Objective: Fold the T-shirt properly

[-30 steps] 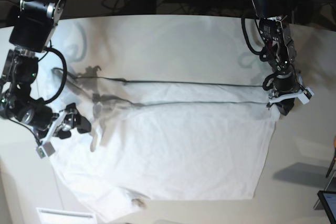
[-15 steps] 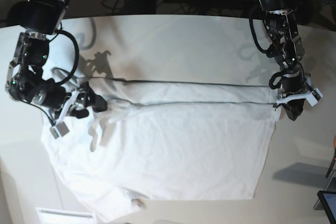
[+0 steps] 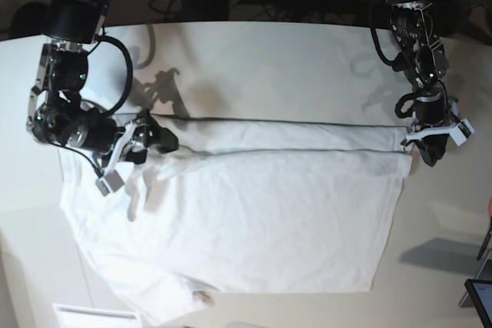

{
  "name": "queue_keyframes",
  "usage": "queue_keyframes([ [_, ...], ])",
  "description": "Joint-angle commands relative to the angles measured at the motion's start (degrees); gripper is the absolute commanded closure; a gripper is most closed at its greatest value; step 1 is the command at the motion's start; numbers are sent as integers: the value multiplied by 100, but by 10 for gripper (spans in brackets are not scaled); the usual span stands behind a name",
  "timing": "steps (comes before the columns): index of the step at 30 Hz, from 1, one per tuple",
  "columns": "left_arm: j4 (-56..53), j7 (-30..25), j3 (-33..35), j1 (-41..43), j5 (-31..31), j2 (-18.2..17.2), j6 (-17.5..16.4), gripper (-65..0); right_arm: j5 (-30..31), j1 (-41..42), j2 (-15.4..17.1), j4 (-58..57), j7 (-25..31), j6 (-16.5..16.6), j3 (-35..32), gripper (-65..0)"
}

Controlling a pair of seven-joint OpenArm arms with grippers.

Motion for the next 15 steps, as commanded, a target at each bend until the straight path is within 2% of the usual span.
queue_keyframes([
  [1, 116, -174, -68, 2, -5, -164, -16, -149, 128, 130, 44, 58, 201, 38, -9, -425],
  [5, 116, -174, -174, 11, -5, -155, -16, -149, 128, 218, 44, -232, 245, 38, -9, -299],
  [12, 116, -174, -411, 134, -5, -173, -16, -149, 128, 403, 35, -461, 245, 38, -9, -197],
  [15, 116, -174, -429, 195, -5, -181, -16, -149, 128, 561, 26, -540, 218, 38, -17, -126],
])
